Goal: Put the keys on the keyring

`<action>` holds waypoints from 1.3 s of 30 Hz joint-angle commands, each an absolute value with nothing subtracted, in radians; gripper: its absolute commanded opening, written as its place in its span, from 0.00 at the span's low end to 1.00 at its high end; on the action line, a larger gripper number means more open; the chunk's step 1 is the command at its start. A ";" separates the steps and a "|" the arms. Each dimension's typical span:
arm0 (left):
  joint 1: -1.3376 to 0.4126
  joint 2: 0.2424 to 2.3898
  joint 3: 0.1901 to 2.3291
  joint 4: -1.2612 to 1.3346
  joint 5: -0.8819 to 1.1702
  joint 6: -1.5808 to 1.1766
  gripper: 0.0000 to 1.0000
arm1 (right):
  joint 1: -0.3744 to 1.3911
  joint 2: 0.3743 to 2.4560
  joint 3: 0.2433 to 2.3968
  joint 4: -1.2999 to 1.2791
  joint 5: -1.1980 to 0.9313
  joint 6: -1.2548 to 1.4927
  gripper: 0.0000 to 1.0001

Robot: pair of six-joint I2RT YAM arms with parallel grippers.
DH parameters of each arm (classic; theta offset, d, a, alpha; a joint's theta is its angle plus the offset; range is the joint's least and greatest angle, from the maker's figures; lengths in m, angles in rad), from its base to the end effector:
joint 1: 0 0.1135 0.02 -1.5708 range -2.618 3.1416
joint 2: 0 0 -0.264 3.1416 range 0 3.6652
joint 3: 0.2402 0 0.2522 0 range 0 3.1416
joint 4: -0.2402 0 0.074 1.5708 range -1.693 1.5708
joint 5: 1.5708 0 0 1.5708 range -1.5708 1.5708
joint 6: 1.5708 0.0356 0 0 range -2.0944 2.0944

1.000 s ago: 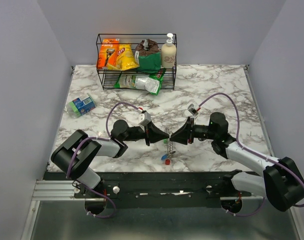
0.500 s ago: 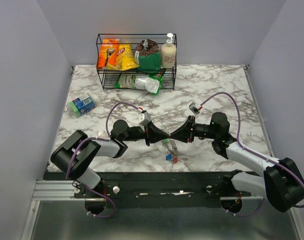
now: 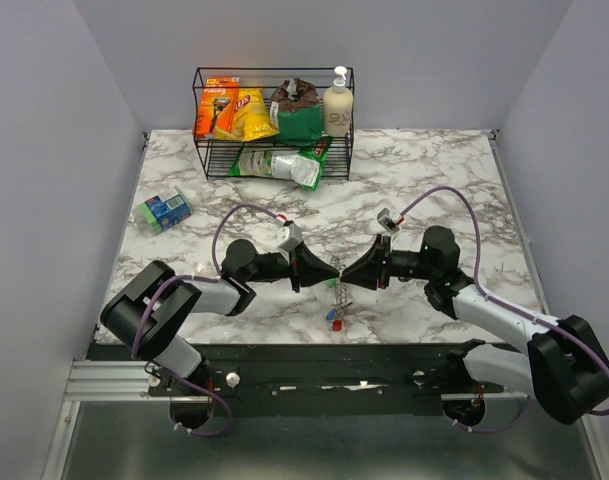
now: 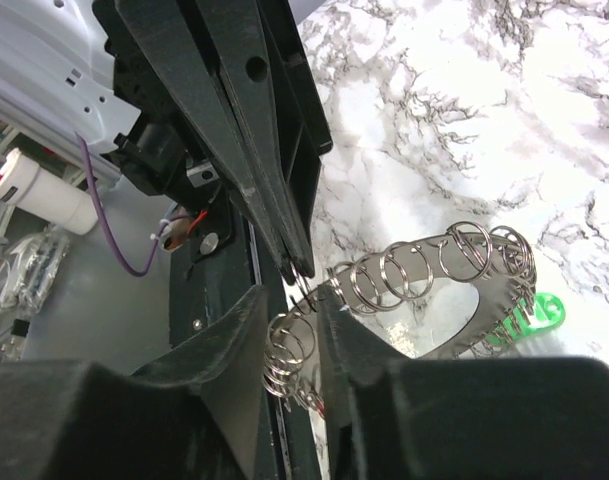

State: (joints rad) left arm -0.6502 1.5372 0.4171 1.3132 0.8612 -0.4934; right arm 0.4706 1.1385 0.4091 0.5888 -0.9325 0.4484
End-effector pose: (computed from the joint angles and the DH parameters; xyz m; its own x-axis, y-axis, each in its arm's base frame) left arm 0.1964 -0.1833 0.2016 -0.3329 -0.1345 -0.9333 0.9416 0.0048 -0.3366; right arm 0.1887 0.1281 0.2214 -0.5369 0.0167 -0.8435 -0.8280 0.1812 0.5307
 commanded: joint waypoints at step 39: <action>-0.681 1.476 0.439 1.686 0.865 -0.512 0.00 | 0.476 1.043 0.345 0.627 -0.914 0.454 0.25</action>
State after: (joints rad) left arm -0.6765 1.5040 0.4171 1.3060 0.8612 -0.5140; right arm 0.4706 1.0660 0.3660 0.6334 -0.9276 0.4713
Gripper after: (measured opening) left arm 0.008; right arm 0.210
